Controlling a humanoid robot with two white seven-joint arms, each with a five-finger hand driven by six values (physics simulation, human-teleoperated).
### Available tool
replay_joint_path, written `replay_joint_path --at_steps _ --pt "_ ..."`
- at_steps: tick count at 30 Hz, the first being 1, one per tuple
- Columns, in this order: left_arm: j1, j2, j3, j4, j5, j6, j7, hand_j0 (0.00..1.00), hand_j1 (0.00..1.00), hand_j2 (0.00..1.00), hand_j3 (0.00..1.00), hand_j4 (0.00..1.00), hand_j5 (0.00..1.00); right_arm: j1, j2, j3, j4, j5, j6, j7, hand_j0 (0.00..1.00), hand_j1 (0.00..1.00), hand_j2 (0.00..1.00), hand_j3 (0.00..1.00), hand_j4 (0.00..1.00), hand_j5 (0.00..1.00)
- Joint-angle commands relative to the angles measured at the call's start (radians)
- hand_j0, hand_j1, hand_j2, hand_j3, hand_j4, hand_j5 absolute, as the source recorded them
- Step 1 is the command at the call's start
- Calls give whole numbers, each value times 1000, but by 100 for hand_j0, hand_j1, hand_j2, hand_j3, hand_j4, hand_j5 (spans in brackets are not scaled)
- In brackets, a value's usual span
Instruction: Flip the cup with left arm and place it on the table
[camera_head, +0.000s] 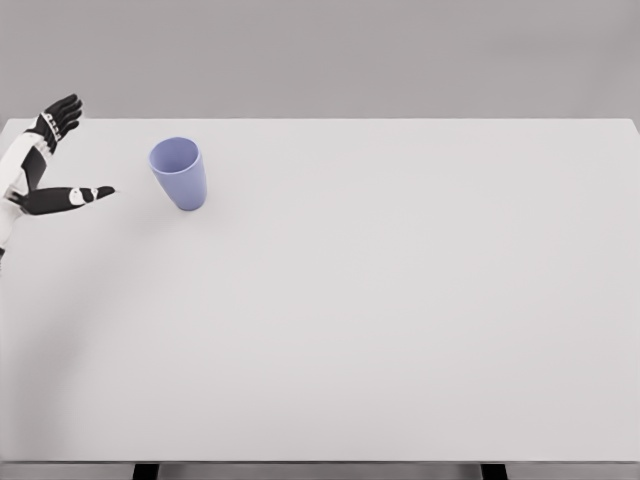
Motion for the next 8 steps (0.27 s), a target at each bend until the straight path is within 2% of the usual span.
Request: replay_joint_path --at_steps 1,3,5,8 --pt "0 62 -58 -65 7 -1 0 100 100 100 100 100 100 -2 0 -1 0 0 0 0 100 100 100 100 100 100" --pt "5 118 -85 -102 10 1 -2 100 100 100 100 100 100 0 0 0 0 0 0 0 100 100 100 100 100 100" --pt "3 137 -151 -112 43 2 -6 100 100 100 100 100 100 0 0 0 0 0 0 -1 100 100 100 100 100 100" --pt "3 178 -171 -139 68 1 -6 100 100 100 100 100 100 0 0 0 0 0 0 0 100 100 100 100 100 100"
